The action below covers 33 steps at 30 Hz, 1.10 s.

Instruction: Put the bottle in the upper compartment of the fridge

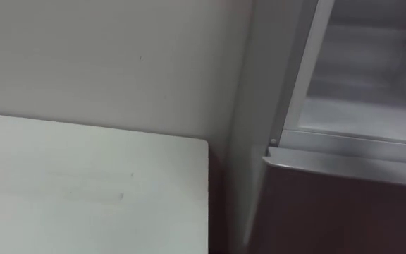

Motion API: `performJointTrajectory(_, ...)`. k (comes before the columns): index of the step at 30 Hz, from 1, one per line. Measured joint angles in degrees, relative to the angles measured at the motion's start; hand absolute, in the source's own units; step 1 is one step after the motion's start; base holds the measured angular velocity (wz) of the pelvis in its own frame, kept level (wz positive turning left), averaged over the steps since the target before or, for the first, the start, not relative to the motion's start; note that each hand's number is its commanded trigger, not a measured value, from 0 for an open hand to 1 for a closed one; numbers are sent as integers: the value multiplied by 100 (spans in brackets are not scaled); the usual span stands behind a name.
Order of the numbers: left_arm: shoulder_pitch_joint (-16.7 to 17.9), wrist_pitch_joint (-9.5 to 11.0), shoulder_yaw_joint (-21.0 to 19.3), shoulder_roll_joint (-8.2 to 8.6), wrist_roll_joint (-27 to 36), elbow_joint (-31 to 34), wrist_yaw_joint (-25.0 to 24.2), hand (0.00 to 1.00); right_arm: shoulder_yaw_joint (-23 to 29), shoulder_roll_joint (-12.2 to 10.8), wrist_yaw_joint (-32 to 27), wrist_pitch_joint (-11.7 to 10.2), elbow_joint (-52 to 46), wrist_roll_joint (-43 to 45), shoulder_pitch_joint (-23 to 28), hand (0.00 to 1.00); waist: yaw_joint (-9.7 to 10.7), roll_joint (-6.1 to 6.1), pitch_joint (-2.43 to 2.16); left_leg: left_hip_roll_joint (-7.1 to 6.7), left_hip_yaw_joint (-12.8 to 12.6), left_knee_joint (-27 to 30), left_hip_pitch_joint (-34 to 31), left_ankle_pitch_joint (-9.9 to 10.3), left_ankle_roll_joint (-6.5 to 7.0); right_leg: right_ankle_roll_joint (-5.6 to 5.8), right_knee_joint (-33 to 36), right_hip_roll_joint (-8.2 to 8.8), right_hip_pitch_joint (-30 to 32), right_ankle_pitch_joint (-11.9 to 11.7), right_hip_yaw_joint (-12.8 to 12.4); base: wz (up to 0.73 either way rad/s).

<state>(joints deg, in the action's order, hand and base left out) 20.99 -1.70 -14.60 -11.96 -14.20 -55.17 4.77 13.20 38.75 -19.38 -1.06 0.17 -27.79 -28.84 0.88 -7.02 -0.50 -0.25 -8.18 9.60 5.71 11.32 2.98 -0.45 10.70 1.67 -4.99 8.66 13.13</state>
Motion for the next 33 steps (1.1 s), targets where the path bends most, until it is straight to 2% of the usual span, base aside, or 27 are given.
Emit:
performJointTrajectory(4, 123, 54, -47, 1, -2, -11, 11, 0, 0, 1, -171, -1, 518, -105, 0, 100, -116, -26, -23, 14, 31, 14, 1, 12, -9, 0, 1, 0, -20, 0, 61, 3)
performJointTrajectory(9, 275, 49, -252, 1, -2, -83, -3, 0, -2, 1, -485, 1, 1120, 121, 3, 100, -302, -10, -15, 14, 51, 5, -15, 15, -16, 0, 8, 14, 3, 0, 122, 1)
performJointTrajectory(11, 325, 41, -395, 0, 5, -89, -8, 0, -32, 1, -667, 42, 1362, 141, 2, 100, -437, -39, 2, 17, 49, 2, -18, 14, -18, 0, 9, 2, 10, 1, 123, 0)
performJointTrajectory(13, 328, 37, -439, 0, 6, -90, -8, 0, -80, 1, -840, 87, 1518, 140, 2, 100, -484, -57, 1, 18, 53, 2, -25, 14, -20, 2, 8, 2, 13, 2, 136, 2)
performJointTrajectory(14, 330, 34, -476, -1, -2, -91, -8, 0, -87, 1, -909, 165, 1606, 140, 2, 100, -567, -81, 1, 16, 70, 9, -53, 14, -20, 2, 6, 0, 26, 2, 148, 5)
performJointTrajectory(17, 346, -27, -611, -29, -1, -91, -9, 0, -86, 1, -1137, 348, 1790, 140, 2, 100, -592, -226, -13, 2, 206, 66, -195, 12, -22, 4, 3, 13, 87, 3, 282, 19)
performJointTrajectory(21, 354, -130, -705, -29, -2, -81, -45, 0, -86, 1, -1344, 453, 1794, 142, 2, 100, -673, -327, -46, -8, 285, 175, -336, 13, -20, 3, -2, 20, 172, 3, 346, 14)
performJointTrajectory(25, 355, -140, -721, -69, -1, -16, -44, 0, -125, 6, -1492, 471, 1802, 142, 1, 100, -789, -390, -22, -11, 390, 224, -415, 11, -22, 3, -8, 31, 197, 3, 482, 15)
performJointTrajectory(28, 342, -137, -716, -142, 92, -11, -49, 0, -427, 102, -1614, 469, 2154, 135, -64, 100, -812, -447, 2, -8, 519, 292, -519, 26, -36, 3, -8, 29, 193, 3, 586, 18)
performJointTrajectory(32, 335, -158, -709, -224, 119, 40, -48, 0, -948, 187, -1737, 478, 2663, 122, -386, 100, -972, -432, 28, 15, 527, 439, -640, 81, -56, 3, -3, 12, 240, 3, 592, 0)
performJointTrajectory(33, 334, -159, -709, -230, 119, 54, -43, 0, -984, 211, -1743, 478, 2664, 114, -438, 100, -990, -423, 18, 15, 527, 455, -679, 82, -57, 3, 3, 12, 280, 3, 595, 0)
